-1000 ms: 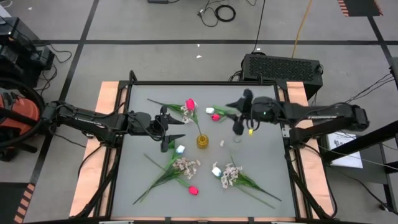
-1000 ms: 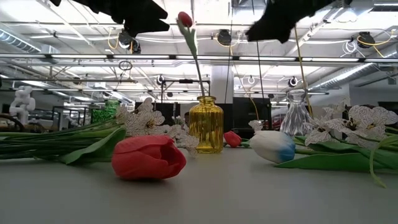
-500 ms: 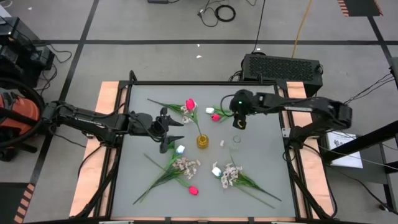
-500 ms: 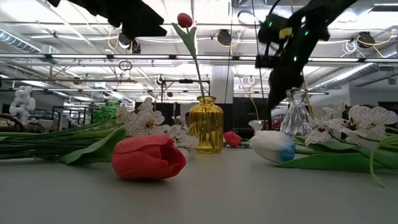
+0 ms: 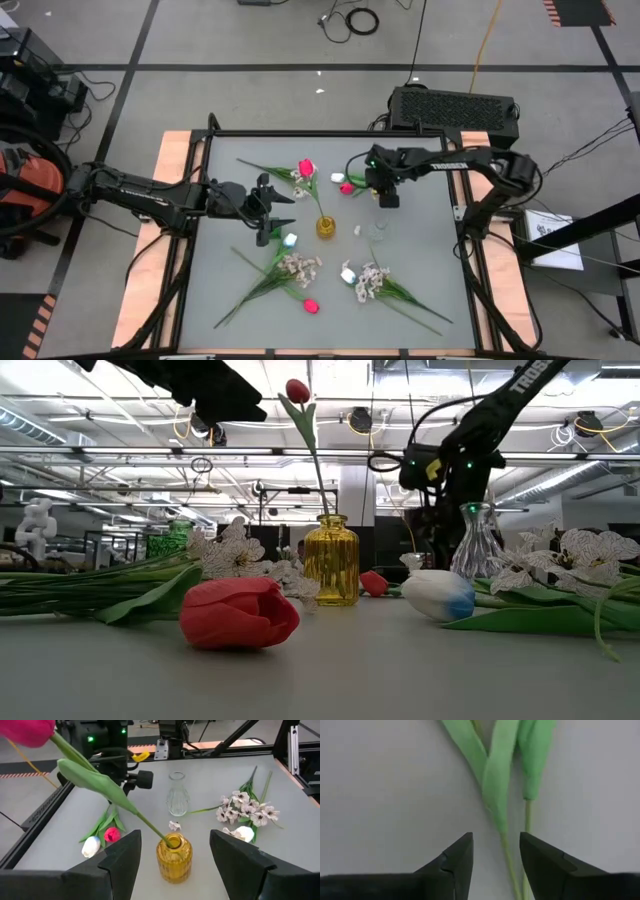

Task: Sort flowers into vase by color
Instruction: Put the top pink flower into the yellow flower vase

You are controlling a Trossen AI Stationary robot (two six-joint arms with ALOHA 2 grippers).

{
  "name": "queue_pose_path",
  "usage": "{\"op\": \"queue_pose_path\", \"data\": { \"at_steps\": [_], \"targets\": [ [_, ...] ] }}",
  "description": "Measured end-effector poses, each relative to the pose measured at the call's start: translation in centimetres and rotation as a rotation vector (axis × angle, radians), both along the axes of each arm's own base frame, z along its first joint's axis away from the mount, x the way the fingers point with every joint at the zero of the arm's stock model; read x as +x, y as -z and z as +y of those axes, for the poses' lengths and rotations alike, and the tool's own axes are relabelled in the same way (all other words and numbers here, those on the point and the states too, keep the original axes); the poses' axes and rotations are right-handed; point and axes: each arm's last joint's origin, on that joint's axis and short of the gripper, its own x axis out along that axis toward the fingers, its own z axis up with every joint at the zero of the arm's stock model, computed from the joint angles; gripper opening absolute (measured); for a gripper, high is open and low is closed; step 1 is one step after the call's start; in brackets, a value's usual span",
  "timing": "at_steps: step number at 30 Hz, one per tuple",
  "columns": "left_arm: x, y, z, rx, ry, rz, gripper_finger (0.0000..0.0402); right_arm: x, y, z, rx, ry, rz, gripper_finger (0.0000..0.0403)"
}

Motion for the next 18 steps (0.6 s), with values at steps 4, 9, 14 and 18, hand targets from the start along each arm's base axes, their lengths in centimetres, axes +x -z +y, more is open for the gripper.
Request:
{"op": "queue_pose_path", "data": {
  "at_steps": [4, 9, 14, 18],
  "targets": [
    [0.0, 0.0, 0.0, 0.000, 0.000, 0.000, 0.0244, -0.2, 0.5, -0.8, 0.001, -0.020, 0.009, 0.0149],
    [0.0, 0.0, 0.0, 0.000, 0.000, 0.000, 0.0244, -0.1, 1.3, -1.1, 0.046, -0.039, 0.014, 0.0148],
    [0.0, 0.0, 0.0, 0.000, 0.000, 0.000, 0.0244, 0.0, 1.5, -1.2, 0.042, -0.045, 0.011, 0.0146],
    [0.0, 0.0, 0.0, 0.001, 0.000, 0.000, 0.0244, 0.0, 1.5, -1.3, 0.043, -0.044, 0.005, 0.0114]
  ]
}}
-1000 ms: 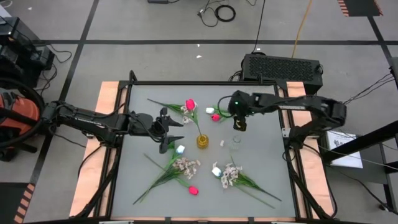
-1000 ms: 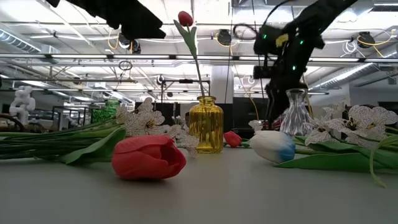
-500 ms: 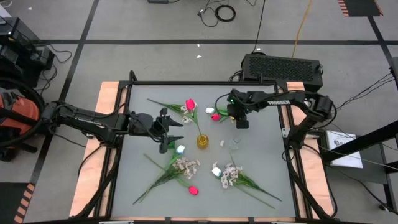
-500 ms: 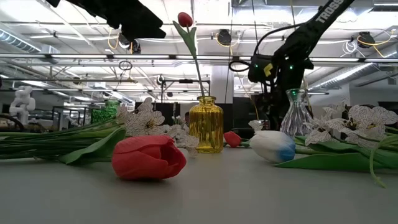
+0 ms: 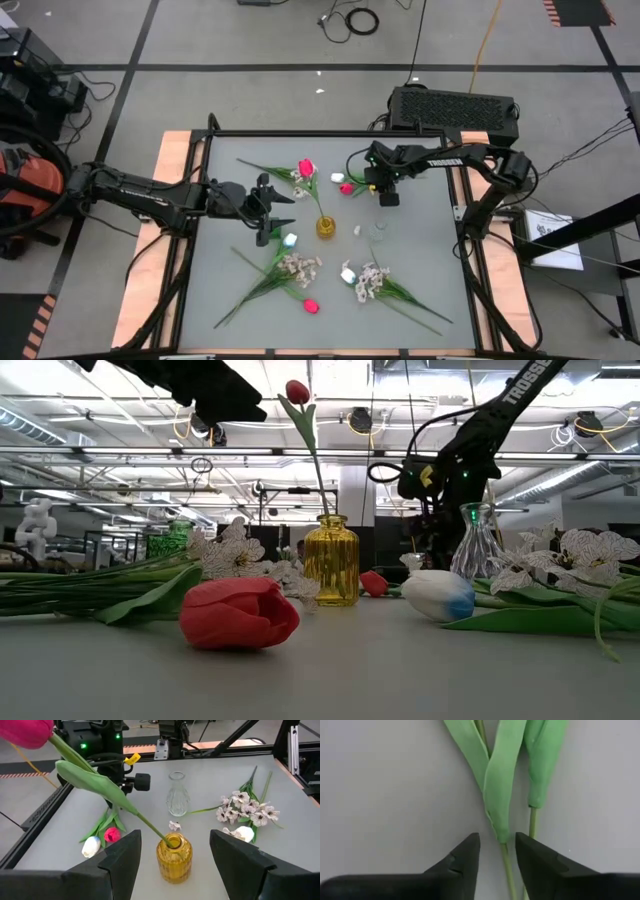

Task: Sort flowers into vase by color
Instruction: Put the top pink flower into the yellow flower vase

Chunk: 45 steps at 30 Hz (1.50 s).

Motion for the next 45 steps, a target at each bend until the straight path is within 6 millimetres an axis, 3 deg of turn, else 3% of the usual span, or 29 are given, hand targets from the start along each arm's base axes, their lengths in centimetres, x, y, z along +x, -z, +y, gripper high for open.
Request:
{"op": "queue_pose_path", "data": {
  "at_steps": [6, 13, 24, 31, 37, 45],
  "targets": [
    [0.0, 0.0, 0.0, 0.000, 0.000, 0.000, 0.0244, 0.0, 0.0, 0.1, 0.016, 0.015, -0.005, 0.0014],
    [0.0, 0.0, 0.0, 0.000, 0.000, 0.000, 0.0244, 0.0, -1.3, 1.3, 0.044, -0.003, -0.043, 0.0003],
    [0.0, 0.0, 0.0, -0.001, 0.000, -0.004, 0.0244, -2.5, -8.6, 4.0, 0.094, 0.018, -0.286, 0.0001],
    [0.1, -0.2, 0.0, -0.003, -0.001, -0.017, 0.0244, -4.1, -14.9, 6.2, 0.119, 0.128, -0.696, 0.0000],
    [0.1, -0.2, 0.0, -0.011, -0.004, -0.022, 0.0244, -5.2, -19.8, 8.8, 0.174, 0.114, -1.078, 0.0000],
    [0.5, -1.6, -0.1, -0.064, -0.008, -0.171, 0.0244, -5.0, -22.9, 12.7, 0.236, 0.054, -1.357, 0.0000]
  ]
}}
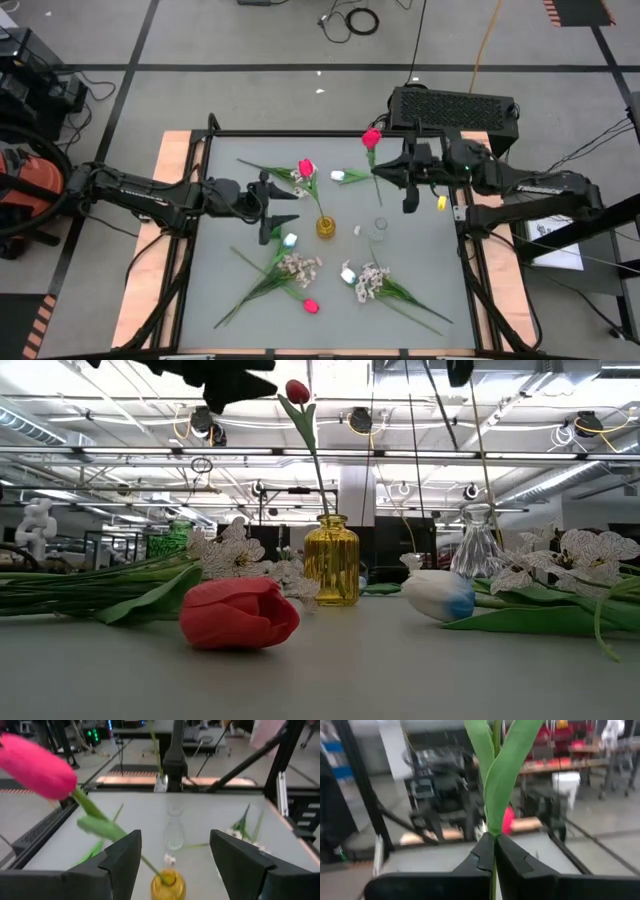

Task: Sort flowers into vase by color
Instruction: Put the top pink flower into the yellow flower vase

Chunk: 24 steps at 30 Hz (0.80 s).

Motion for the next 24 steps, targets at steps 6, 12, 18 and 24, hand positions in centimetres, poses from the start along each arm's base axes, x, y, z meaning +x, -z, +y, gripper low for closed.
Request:
{"op": "queue_pose_path", "data": {
  "at_steps": [6, 12, 18, 24],
  "targets": [
    [0.0, -0.7, -0.8, 0.054, 0.061, -0.069, 0.0244, 2.0, 0.2, 3.5, -0.019, -0.152, -0.113, 0.0000],
    [-0.1, -1.5, -2.3, 0.118, 0.131, -0.152, 0.0244, 4.7, 2.9, 6.0, -0.041, -0.129, -0.108, 0.0000],
    [0.8, -1.7, -3.7, 0.119, 0.173, -0.257, 0.0244, 7.3, 5.5, 7.0, -0.061, -0.065, -0.058, 0.0000],
    [2.6, -0.7, -4.4, 0.144, 0.157, -0.317, 0.0244, 8.8, 6.2, 7.2, -0.060, -0.049, -0.121, 0.0000]
  ]
}}
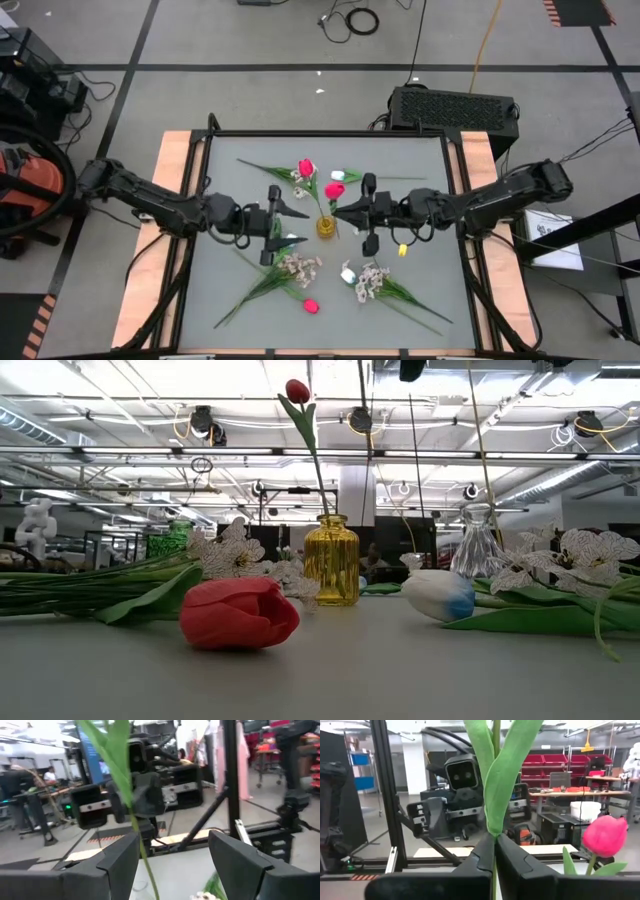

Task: Sort flowers into vase by color
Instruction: Put the top pink flower into the yellow flower vase

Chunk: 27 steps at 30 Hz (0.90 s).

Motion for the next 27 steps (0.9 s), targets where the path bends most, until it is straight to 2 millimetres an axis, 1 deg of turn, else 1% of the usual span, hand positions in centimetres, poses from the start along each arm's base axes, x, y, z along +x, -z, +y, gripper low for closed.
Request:
{"op": "queue_pose_path", "data": {
  "at_steps": [5, 9, 11, 14, 17, 19, 22, 27],
  "targets": [
    [1.3, 0.7, 0.3, -0.046, -0.051, 0.015, 0.0244, 0.6, 0.5, -0.1, -0.014, 0.010, -0.002, 0.0000],
    [2.6, 1.6, 0.4, -0.041, -0.061, 0.052, 0.0244, 0.9, 1.0, -0.4, -0.043, 0.025, 0.019, 0.0000],
    [2.9, 2.0, 0.5, -0.036, -0.068, 0.069, 0.0244, 1.1, 1.2, -0.6, -0.080, 0.036, 0.024, 0.0000],
    [3.1, 1.8, 0.8, -0.034, -0.084, 0.080, 0.0244, 1.7, 2.0, -0.7, -0.123, 0.047, 0.043, 0.0000],
    [2.7, 1.7, 1.0, -0.020, -0.099, 0.135, 0.0244, 2.2, 2.5, -0.8, -0.140, 0.055, 0.032, 0.0000],
    [2.2, 0.9, 1.0, -0.015, -0.097, 0.156, 0.0244, 2.6, 2.7, -1.0, -0.139, 0.062, 0.015, 0.0000],
    [1.1, -0.1, 0.7, 0.000, -0.083, 0.211, 0.0244, 3.1, 3.4, -1.3, -0.141, 0.072, 0.025, 0.0000],
    [-1.2, -0.6, 0.1, 0.010, -0.043, 0.316, 0.0244, 3.4, 3.8, -1.8, -0.142, 0.087, 0.029, 0.0000]
  ]
}}
